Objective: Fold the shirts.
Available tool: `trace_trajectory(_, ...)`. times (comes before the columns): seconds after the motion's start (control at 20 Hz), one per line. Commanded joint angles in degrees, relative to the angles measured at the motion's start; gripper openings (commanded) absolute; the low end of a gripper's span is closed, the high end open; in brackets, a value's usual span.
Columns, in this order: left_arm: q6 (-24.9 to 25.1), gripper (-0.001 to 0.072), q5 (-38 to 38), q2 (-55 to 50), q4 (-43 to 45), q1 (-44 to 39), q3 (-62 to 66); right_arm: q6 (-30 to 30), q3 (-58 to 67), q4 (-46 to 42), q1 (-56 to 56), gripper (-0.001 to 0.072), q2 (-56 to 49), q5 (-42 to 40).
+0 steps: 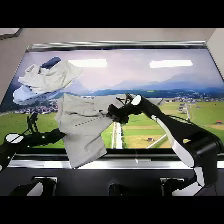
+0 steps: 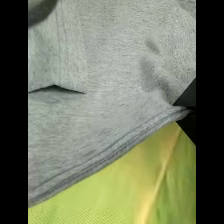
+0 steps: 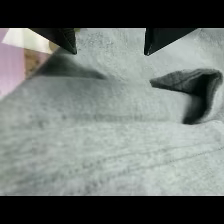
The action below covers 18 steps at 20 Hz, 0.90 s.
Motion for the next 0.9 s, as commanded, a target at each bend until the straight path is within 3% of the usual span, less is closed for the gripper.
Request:
trace_trajectory(0.0,0.2,0.0032,-0.1,1.0,0.0,0.0,0.3,-1.2,1.0,-3.6,-4.8,0.0559,2.6,7.4)
trace_trajectory(0.15,0.2,0.0032,-0.1,1.0,-0.1,0.0,0.3,1.9,0.3,-7.6,-7.2,0.0558,2.4,11.5)
trace_trajectory(0.35,0.2,0.0032,-0.9,1.1,-0.1,0.0,0.3,1.9,0.0,-2.2,-1.8,0.0548,-0.9,2.1)
trace_trajectory(0.4,0.2,0.0031,-1.2,1.1,-0.1,0.0,0.4,1.9,0.0,-1.2,-0.3,0.0519,-1.4,-1.5)
trace_trajectory(0.5,0.2,0.0032,-1.4,1.2,-0.8,0.0,0.5,4.9,0.0,-1.2,1.9,0.0363,-1.6,-6.3)
trace_trajectory(0.55,0.2,0.0032,-1.2,1.2,-1.6,0.0,1.0,6.8,0.0,-1.2,2.5,0.0238,-1.6,-7.0)
trace_trajectory(0.6,0.2,0.0031,-0.9,1.2,-2.5,0.0,1.9,8.3,0.1,-1.2,2.5,0.0064,-1.6,-6.6)
trace_trajectory(0.7,0.5,0.0031,-1.2,1.2,-2.7,0.0,5.3,5.6,1.1,-1.9,1.6,0.0042,-0.8,-2.8)
trace_trajectory(0.85,3.3,0.0030,-2.4,4.2,-2.8,0.0,16.2,-4.5,6.6,-7.3,-1.3,0.0042,5.7,5.0)
